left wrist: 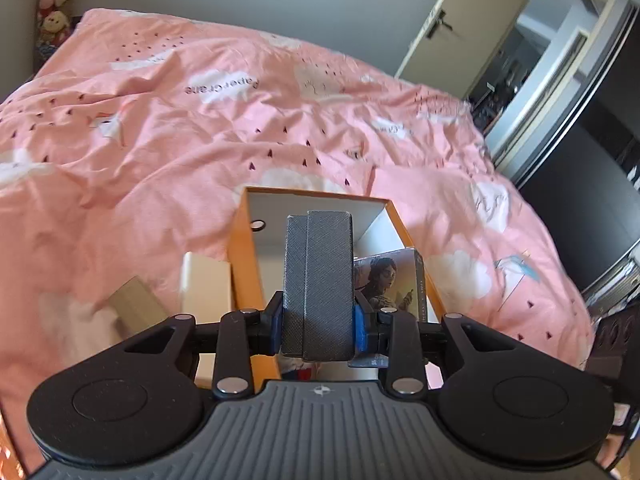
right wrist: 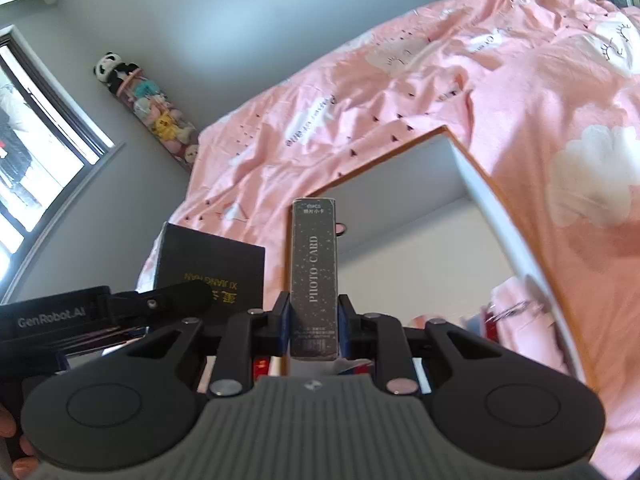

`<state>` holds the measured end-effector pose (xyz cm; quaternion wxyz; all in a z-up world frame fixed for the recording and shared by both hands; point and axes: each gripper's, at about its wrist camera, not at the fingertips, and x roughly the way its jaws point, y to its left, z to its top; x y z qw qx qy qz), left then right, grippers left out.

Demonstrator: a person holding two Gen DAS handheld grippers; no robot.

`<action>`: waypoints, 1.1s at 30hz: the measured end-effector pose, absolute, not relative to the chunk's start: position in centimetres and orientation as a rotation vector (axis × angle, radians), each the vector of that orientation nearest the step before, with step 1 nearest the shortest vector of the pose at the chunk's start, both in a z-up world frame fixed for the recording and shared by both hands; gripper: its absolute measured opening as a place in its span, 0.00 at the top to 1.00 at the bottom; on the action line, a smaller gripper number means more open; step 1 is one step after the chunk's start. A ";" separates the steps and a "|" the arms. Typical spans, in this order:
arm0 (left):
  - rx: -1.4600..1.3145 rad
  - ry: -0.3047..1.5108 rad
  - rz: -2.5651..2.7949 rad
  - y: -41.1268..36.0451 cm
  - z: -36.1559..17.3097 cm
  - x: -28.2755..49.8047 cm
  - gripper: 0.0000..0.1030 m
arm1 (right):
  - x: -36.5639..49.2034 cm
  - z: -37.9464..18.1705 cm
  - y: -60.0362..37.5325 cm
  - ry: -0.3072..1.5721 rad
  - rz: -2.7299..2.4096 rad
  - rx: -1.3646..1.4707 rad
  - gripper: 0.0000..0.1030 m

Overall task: Organize objects
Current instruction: 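Carry the card holder and PHOTO CARD box over the white-lined box with both grippers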

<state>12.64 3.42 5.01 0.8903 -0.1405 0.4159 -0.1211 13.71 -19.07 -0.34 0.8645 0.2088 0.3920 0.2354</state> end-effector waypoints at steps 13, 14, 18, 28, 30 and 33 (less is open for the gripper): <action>-0.072 1.057 -0.163 -3.8 -2.6 20.5 0.64 | 23.0 -6.3 -20.3 0.979 0.388 0.463 0.77; -0.070 1.070 -0.158 -4.0 -3.0 20.8 0.64 | 23.1 -6.5 -20.2 0.968 0.377 0.442 0.77; -0.040 1.065 -0.123 -4.9 -4.1 21.4 0.64 | 23.3 -6.9 -20.5 0.930 0.380 0.407 0.77; -0.143 1.127 -0.132 -5.2 -6.2 21.9 0.64 | 22.7 -5.1 -21.7 0.848 0.375 0.404 0.77; -0.159 1.118 -0.129 -5.3 -6.8 21.9 0.64 | 22.7 -5.1 -21.9 0.852 0.375 0.413 0.77; -0.178 1.125 -0.123 -5.2 -7.3 21.9 0.64 | 22.6 -5.0 -21.8 0.849 0.379 0.411 0.77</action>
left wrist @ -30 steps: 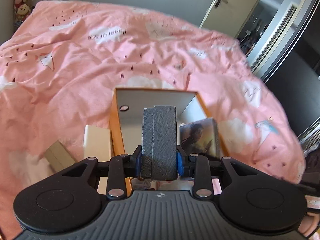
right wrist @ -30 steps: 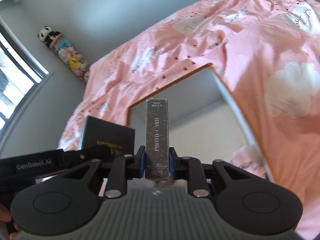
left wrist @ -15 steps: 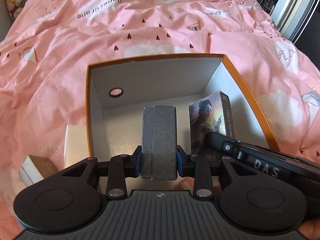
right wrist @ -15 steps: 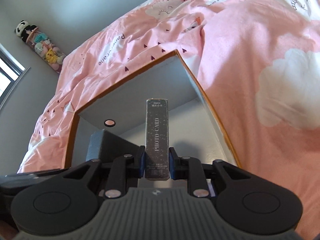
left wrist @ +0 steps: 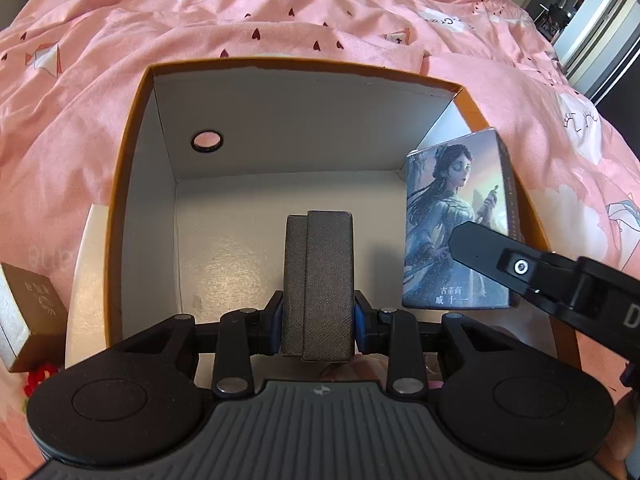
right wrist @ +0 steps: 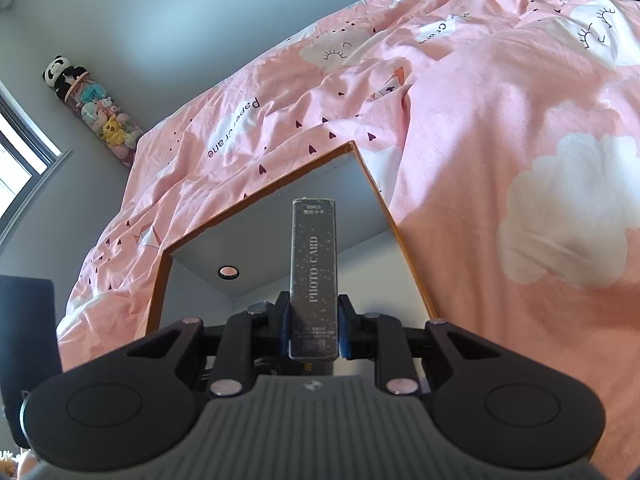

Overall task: Organize objects
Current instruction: 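Carry the card holder and PHOTO CARD box over the white-lined box with both grippers, then lower the dark card holder into the box and open the left gripper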

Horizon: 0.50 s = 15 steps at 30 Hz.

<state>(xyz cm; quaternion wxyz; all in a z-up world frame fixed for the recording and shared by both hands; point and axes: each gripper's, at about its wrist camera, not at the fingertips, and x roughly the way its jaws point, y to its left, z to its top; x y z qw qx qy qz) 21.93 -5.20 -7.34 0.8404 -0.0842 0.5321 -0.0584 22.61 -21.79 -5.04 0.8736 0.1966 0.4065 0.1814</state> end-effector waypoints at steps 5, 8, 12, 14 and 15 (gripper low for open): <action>-0.129 1.146 -0.132 -5.5 -7.0 21.8 0.53 | 22.5 -5.1 -21.5 0.840 0.379 0.385 0.77; -0.052 1.098 -0.138 -6.0 -6.0 21.1 0.46 | 22.5 -5.2 -21.5 0.844 0.382 0.385 0.77; 0.080 1.078 -0.125 -6.7 -5.2 20.6 0.52 | 22.4 -5.3 -21.4 0.843 0.388 0.380 0.77; 0.118 1.073 -0.121 -6.9 -4.8 20.4 0.55 | 22.4 -5.3 -21.5 0.845 0.391 0.386 0.77; 0.124 1.071 -0.119 -6.8 -4.7 20.3 0.55 | 22.3 -5.3 -21.5 0.841 0.394 0.387 0.77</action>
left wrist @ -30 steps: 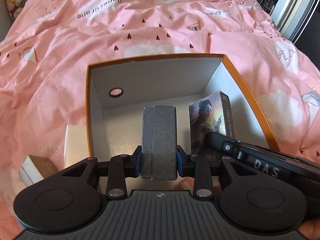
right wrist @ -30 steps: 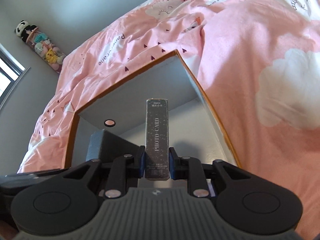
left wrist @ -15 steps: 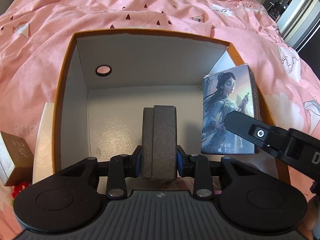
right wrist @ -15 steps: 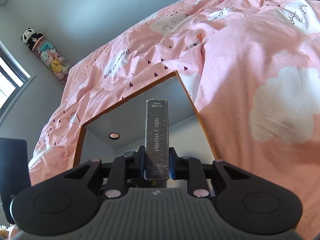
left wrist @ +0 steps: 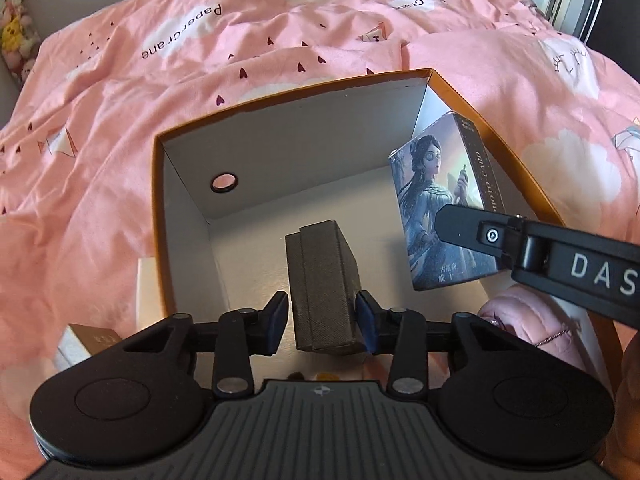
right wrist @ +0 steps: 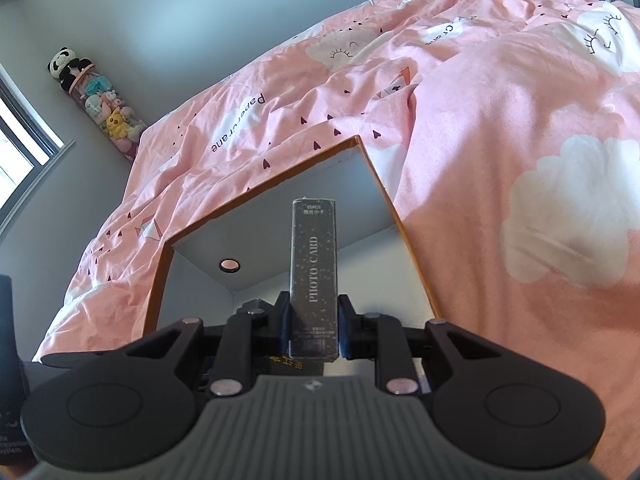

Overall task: Organize objects
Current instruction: 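Lower the dark card holder into the box and open the left gripper, then lower the PHOTO CARD box into the box and open the right gripper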

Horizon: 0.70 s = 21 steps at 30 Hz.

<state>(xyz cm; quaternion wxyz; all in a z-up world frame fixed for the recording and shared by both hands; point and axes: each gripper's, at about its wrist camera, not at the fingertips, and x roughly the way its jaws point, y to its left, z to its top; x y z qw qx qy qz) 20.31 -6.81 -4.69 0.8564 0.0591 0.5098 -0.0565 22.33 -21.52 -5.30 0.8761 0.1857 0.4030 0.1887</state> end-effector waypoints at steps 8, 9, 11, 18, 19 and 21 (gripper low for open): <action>0.156 1.041 -0.068 -5.5 -3.7 19.7 0.56 | 22.3 -5.5 -20.6 0.852 0.439 0.374 0.77; 0.150 1.041 -0.069 -5.2 -3.5 19.6 0.57 | 22.3 -5.6 -20.4 0.854 0.441 0.364 0.77; 0.113 1.030 -0.078 -4.4 -3.1 19.3 0.57 | 22.3 -5.7 -19.8 0.861 0.435 0.342 0.77; -0.047 0.963 -0.085 -1.2 -0.7 18.8 0.58 | 23.3 -5.5 -18.6 0.859 0.413 0.285 0.76; -0.088 0.951 -0.086 -0.5 -0.4 18.7 0.58 | 23.6 -5.5 -18.2 0.853 0.411 0.269 0.76; -0.166 0.937 -0.078 0.9 0.1 18.6 0.59 | 24.4 -5.5 -17.3 0.844 0.412 0.229 0.76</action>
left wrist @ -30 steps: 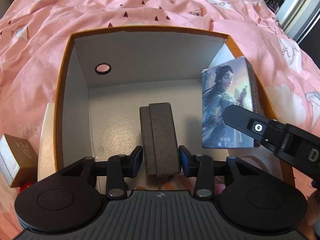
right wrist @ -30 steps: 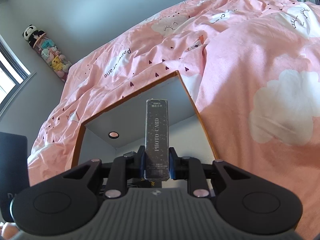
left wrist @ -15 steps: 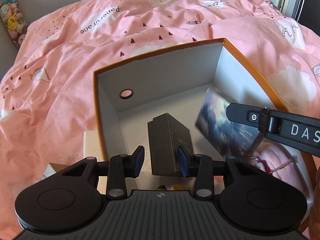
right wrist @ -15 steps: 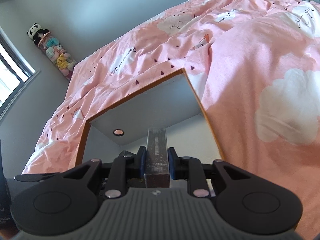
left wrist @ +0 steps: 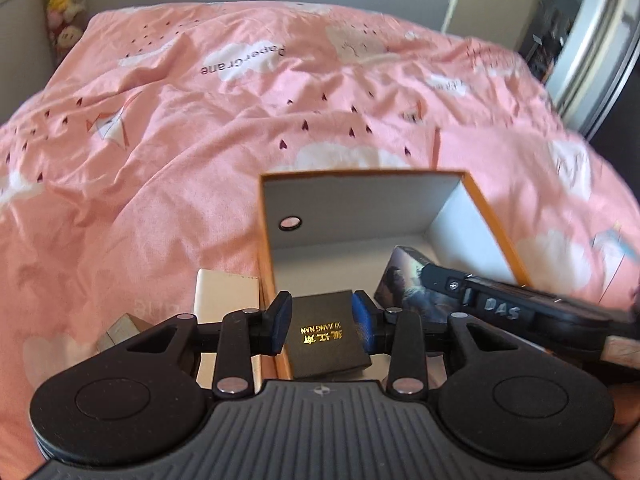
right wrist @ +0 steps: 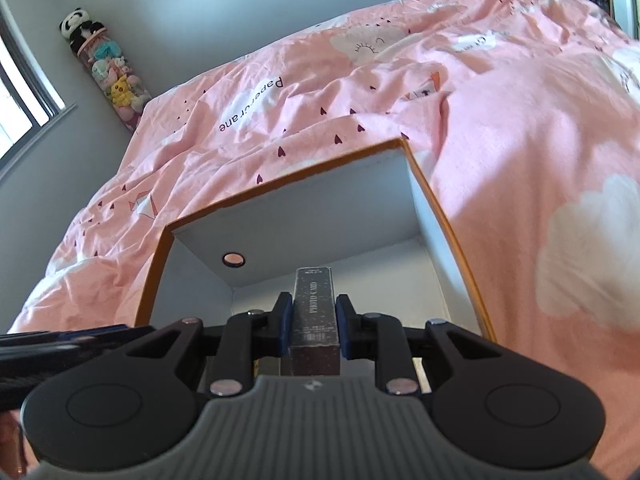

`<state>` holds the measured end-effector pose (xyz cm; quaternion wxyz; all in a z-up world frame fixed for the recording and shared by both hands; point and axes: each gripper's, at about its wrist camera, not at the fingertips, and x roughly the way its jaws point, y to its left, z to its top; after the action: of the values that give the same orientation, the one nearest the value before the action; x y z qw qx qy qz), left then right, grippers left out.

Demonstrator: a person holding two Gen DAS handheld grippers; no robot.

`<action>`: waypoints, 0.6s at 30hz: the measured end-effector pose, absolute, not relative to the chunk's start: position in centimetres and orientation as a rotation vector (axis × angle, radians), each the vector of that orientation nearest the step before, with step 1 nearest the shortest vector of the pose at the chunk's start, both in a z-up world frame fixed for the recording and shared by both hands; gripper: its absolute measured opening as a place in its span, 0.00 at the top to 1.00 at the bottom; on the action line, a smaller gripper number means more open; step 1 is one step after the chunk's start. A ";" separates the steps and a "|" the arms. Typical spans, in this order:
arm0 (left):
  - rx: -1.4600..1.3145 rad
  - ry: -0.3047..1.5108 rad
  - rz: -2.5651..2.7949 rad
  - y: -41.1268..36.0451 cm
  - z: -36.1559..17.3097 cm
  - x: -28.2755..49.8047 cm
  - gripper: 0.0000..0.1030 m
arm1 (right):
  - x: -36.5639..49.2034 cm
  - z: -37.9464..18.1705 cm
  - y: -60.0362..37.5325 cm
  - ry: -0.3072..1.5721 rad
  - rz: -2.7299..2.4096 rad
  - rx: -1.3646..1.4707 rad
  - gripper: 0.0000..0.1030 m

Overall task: Organize objects
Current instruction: 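Lower the PHOTO CARD box into the box and open the right gripper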

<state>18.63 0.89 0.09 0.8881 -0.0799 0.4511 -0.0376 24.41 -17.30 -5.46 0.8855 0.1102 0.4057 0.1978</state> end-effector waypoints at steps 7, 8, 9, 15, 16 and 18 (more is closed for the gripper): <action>-0.291 0.890 -0.049 4.0 0.4 18.3 0.58 | 25.6 -6.9 -15.0 0.891 0.429 0.152 0.76; -0.300 0.892 -0.045 4.2 0.2 18.4 0.58 | 25.5 -7.1 -14.8 0.902 0.440 0.158 0.76; -0.308 0.896 -0.042 4.4 0.0 18.4 0.58 | 25.2 -7.1 -14.7 0.909 0.449 0.163 0.76; -0.357 0.909 -0.040 5.0 -1.3 18.2 0.58 | 25.4 -7.1 -15.5 0.963 0.437 0.214 0.76; -0.362 0.908 -0.042 5.1 -1.4 18.1 0.58 | 25.7 -7.2 -15.9 0.984 0.429 0.241 0.76; -0.370 0.910 -0.043 5.2 -1.7 18.0 0.58 | 26.4 -7.4 -16.6 1.040 0.412 0.295 0.76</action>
<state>17.99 5.19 -1.65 0.8816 -0.1776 0.4369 -0.0208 26.38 -16.59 -7.41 0.8372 0.1394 0.4915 0.1949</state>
